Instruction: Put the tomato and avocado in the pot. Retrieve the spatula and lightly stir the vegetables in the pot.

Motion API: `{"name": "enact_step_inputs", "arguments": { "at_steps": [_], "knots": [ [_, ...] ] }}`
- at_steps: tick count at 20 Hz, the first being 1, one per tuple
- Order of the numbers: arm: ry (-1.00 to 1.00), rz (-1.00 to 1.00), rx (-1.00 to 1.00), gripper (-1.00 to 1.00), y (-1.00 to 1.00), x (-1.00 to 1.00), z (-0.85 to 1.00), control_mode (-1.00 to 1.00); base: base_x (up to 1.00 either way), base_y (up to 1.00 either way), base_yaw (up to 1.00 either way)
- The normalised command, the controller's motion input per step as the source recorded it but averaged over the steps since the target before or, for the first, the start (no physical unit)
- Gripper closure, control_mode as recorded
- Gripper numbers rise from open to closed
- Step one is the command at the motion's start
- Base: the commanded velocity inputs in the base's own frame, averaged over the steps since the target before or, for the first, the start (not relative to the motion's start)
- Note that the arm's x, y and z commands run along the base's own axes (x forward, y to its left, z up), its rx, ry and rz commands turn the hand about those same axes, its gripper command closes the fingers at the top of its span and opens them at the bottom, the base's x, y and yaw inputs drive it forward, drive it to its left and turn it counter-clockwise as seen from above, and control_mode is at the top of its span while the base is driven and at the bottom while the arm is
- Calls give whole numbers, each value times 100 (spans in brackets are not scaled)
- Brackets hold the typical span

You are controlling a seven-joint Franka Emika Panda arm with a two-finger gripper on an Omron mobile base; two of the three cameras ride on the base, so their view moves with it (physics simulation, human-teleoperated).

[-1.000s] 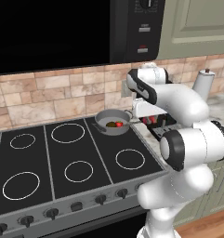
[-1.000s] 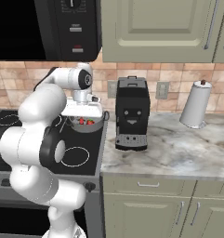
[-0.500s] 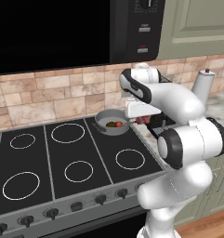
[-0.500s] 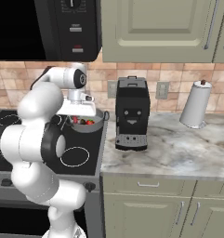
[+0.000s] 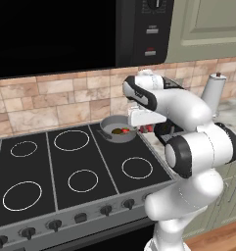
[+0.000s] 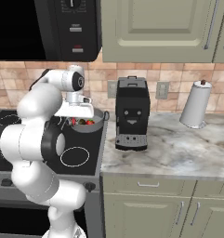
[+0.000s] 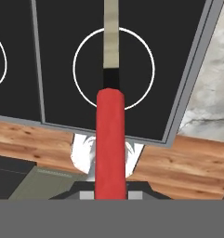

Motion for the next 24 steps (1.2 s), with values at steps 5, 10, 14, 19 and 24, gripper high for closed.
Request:
{"name": "enact_step_inputs", "arguments": {
  "at_steps": [5,10,14,19,24],
  "knots": [
    [0,0,0,100,0,12,-6,-100,0,0,0],
    [0,0,0,100,0,14,-7,-100,0,0,0],
    [1,0,0,100,0,14,-11,-100,0,0,0],
    [0,0,0,100,0,3,0,-100,0,0,0],
    [1,0,0,100,0,25,-14,-100,0,0,0]
  ]
}}
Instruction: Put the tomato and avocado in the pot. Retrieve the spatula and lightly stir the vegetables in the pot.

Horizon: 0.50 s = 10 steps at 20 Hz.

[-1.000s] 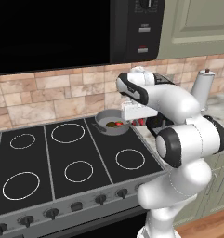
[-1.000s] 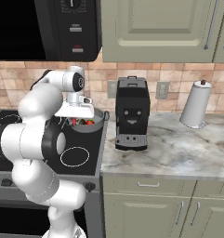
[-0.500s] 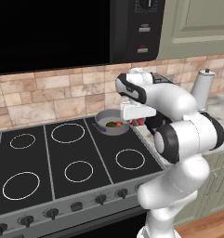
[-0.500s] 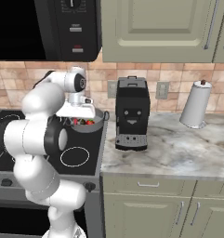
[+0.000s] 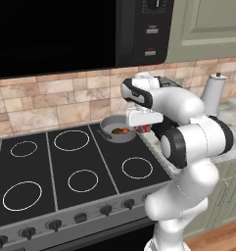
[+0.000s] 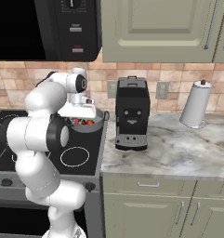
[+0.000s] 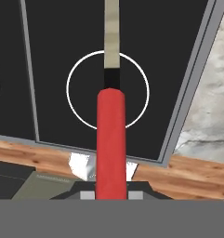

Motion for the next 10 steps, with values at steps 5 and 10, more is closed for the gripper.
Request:
{"name": "enact_step_inputs", "arguments": {
  "at_steps": [5,10],
  "knots": [
    [4,0,0,100,6,48,-32,-100,0,0,0],
    [4,0,0,100,7,56,-30,-100,0,0,0]
  ]
}}
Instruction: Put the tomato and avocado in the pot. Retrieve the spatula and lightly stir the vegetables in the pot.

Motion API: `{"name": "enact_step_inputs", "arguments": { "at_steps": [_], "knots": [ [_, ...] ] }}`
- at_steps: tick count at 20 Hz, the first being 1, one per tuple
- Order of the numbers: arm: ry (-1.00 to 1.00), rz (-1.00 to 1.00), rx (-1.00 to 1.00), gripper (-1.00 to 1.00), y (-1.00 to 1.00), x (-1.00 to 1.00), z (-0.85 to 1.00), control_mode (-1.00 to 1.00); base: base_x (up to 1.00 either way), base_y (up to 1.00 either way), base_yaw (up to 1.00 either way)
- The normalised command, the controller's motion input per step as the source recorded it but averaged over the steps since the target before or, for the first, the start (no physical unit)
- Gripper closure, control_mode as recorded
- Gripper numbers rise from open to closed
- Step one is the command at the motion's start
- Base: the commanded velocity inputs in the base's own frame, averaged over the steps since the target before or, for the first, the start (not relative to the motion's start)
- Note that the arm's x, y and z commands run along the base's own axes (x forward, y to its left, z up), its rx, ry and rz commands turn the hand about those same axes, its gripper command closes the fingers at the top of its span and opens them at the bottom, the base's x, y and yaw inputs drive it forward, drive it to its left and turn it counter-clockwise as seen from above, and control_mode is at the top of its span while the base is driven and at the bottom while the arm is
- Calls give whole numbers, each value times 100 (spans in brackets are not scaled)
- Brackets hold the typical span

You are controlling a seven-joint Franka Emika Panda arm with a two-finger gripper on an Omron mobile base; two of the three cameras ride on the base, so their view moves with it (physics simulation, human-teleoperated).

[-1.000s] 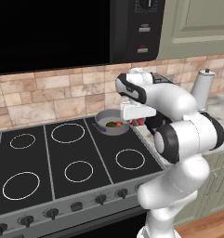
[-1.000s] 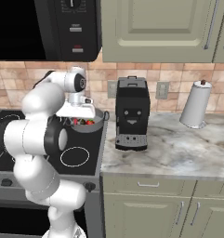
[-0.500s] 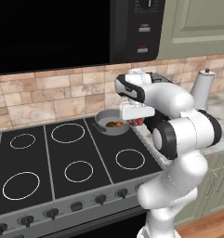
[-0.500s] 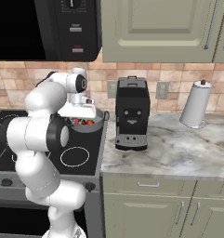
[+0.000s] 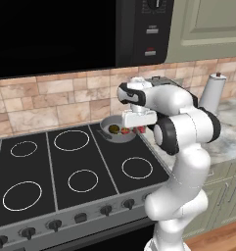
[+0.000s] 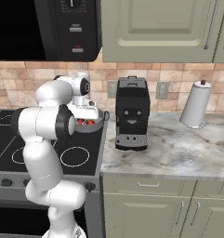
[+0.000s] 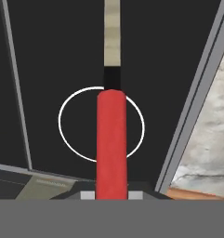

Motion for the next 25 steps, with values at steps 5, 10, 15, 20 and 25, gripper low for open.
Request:
{"name": "enact_step_inputs", "arguments": {
  "at_steps": [5,10,15,20,25],
  "knots": [
    [6,0,0,100,7,57,-16,-100,0,0,0],
    [0,0,0,100,6,19,8,-100,0,0,0],
    [-2,0,7,100,0,-26,26,-100,0,0,0],
    [-1,0,6,100,-4,-54,18,-100,0,0,0],
    [4,0,0,100,-3,-16,-10,-100,0,0,0]
  ]
}}
